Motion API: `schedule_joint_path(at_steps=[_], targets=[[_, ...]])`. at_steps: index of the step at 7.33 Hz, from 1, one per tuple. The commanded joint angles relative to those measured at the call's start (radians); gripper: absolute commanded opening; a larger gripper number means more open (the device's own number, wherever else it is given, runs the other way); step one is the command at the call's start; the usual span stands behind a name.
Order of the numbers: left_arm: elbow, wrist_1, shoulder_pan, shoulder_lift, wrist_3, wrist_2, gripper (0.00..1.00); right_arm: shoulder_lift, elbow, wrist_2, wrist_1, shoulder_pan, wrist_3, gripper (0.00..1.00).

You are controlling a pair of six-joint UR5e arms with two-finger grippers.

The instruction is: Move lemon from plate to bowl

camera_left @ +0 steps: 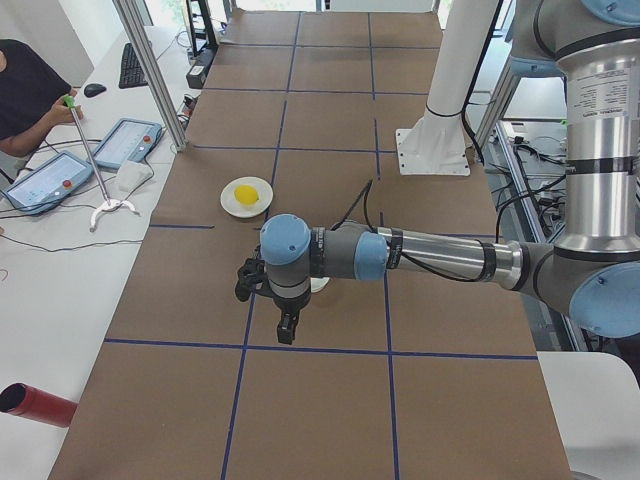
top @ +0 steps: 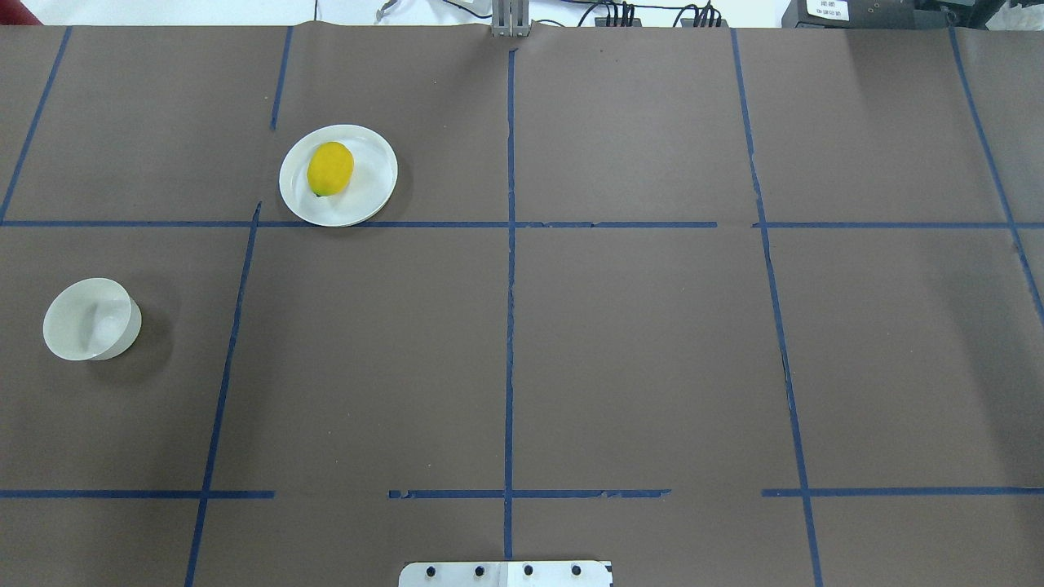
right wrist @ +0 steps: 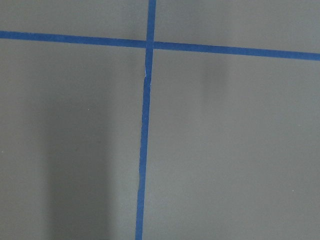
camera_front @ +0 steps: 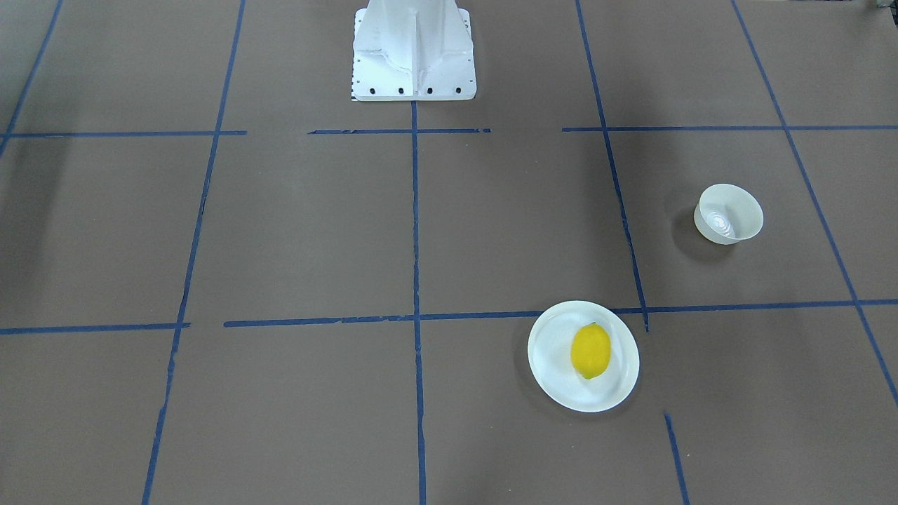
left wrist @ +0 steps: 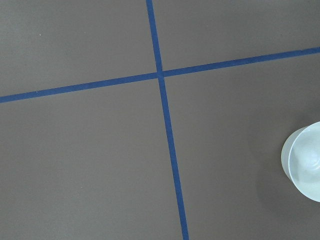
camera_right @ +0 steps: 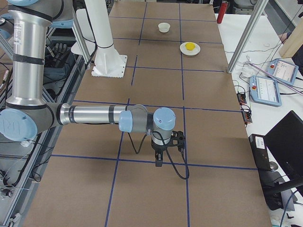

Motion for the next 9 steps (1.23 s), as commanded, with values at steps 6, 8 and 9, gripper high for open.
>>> schedule_joint_path(at_steps=[6, 8, 9], targets=[[-0.061, -0.012, 0.001, 0.022, -0.009, 0.003, 1.0, 0.0, 0.0, 0.0, 0.0, 0.0, 0.0, 1.0], [-0.078, -0.047, 0.086, 0.006, -0.061, -0.146, 1.0, 0.0, 0.0, 0.0, 0.0, 0.0, 0.0, 1.0], [-0.078, -0.14, 0.198, -0.018, -0.193, -0.176, 1.0, 0.0, 0.0, 0.0, 0.0, 0.0, 0.0, 1.0]])
